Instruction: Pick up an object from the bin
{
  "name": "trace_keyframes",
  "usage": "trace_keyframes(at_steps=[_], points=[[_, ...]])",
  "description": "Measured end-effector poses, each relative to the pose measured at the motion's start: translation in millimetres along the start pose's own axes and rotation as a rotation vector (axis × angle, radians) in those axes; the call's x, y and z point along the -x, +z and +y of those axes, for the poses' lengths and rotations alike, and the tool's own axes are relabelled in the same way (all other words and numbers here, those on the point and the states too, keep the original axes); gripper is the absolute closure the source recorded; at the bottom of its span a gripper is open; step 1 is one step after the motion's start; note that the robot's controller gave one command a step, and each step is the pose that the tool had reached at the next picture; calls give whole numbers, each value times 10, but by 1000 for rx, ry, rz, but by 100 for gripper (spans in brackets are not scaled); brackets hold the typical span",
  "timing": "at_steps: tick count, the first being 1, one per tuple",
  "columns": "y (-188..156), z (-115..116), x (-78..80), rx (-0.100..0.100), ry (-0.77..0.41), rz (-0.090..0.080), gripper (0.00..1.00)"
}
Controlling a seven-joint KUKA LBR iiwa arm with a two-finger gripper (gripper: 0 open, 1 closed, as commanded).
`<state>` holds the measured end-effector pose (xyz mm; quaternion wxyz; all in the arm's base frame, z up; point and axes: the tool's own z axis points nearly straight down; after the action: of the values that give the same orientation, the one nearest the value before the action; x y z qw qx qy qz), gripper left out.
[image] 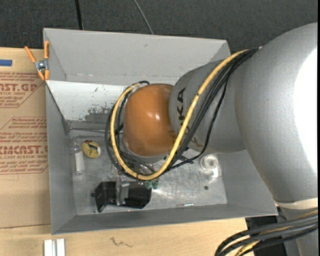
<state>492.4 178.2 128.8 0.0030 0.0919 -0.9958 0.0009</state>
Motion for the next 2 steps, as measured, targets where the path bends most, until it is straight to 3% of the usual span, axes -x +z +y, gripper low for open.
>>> trace_keyframes(at_steps=[1,2], points=[[-328,122,111,3,14,-8,100],[-326,116,94,4,14,-9,100]])
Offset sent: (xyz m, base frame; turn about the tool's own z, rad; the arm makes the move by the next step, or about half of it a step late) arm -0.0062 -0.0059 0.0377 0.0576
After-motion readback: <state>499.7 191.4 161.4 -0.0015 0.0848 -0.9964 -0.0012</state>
